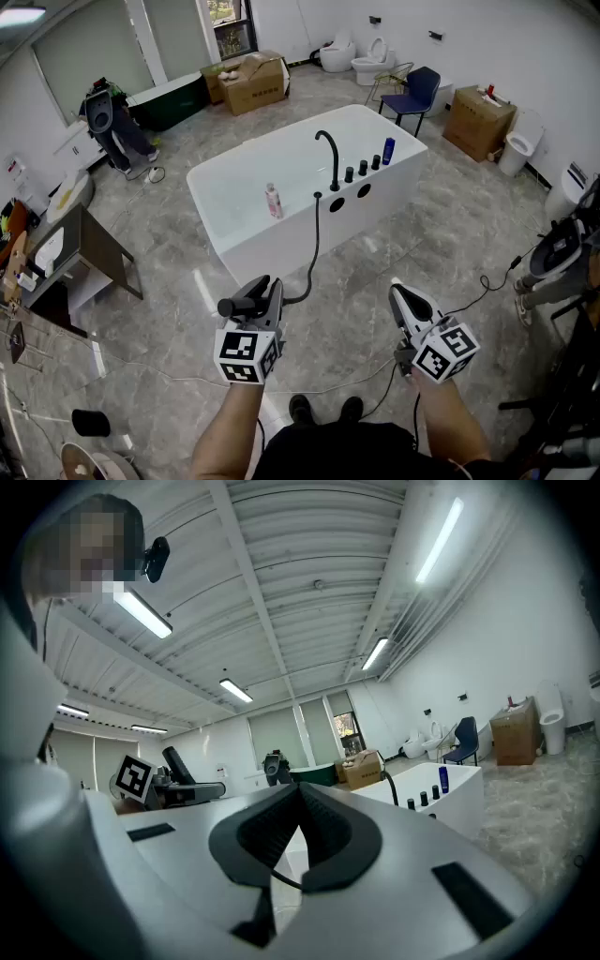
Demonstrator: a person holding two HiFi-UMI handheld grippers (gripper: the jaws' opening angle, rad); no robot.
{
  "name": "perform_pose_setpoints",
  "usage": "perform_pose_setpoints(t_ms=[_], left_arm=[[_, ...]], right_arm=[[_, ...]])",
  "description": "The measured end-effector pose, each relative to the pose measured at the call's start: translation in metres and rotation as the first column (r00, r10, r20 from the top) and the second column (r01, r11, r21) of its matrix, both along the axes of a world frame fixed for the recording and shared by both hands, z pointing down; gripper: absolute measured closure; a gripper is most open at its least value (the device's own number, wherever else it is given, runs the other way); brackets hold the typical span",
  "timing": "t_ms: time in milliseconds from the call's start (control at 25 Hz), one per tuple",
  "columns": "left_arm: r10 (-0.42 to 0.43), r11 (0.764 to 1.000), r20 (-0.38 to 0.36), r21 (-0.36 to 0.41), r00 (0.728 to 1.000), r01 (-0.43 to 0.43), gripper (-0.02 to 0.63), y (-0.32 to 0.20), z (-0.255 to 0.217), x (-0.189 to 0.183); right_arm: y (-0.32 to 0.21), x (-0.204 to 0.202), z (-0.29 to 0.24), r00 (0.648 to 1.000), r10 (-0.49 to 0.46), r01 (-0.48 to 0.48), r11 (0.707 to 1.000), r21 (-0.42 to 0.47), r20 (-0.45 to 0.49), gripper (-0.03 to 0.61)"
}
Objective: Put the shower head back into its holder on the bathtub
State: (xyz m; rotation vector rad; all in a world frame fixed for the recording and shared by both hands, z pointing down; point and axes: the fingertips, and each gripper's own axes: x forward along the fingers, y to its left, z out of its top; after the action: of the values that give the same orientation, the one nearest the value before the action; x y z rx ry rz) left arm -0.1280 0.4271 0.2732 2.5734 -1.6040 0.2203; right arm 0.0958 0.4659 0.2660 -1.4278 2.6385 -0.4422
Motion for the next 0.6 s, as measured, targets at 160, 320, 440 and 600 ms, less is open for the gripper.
perform_pose_setpoints(t_ms=[160,320,440,600], left_arm=[[0.003,1.000,0.000,-0.002,1.000,-0.003,0.531,-0.001,0.003,0.006],[0.002,1.000,-0.001,-0.006,1.000,-0.002,0.531,-0.001,0.003,0.012],[0.000,1.000,-0.001,0.002,1.000,0.000,0.531,-0.002,0.000,0.018],[0.001,1.000,0.000,0.005,1.000,-0.001,0.531,0.000,-0.004,0.028]], right_arm=[[-0.002,0.008,0.007,1.000,-0.007,0.007,1.000,0.009,-0.002,0.565],[-0.001,0.013,0.007,1.000,-0.006,0.006,1.000,0.007,-0.002,0.565],[0.001,0.019,0.006,1.000,-0.005,0.005,1.000,0.007,-0.001,0.565],[0.002,0.027,0.005,1.000,-0.006,0.006,1.000,0.011,-0.002,0.565]])
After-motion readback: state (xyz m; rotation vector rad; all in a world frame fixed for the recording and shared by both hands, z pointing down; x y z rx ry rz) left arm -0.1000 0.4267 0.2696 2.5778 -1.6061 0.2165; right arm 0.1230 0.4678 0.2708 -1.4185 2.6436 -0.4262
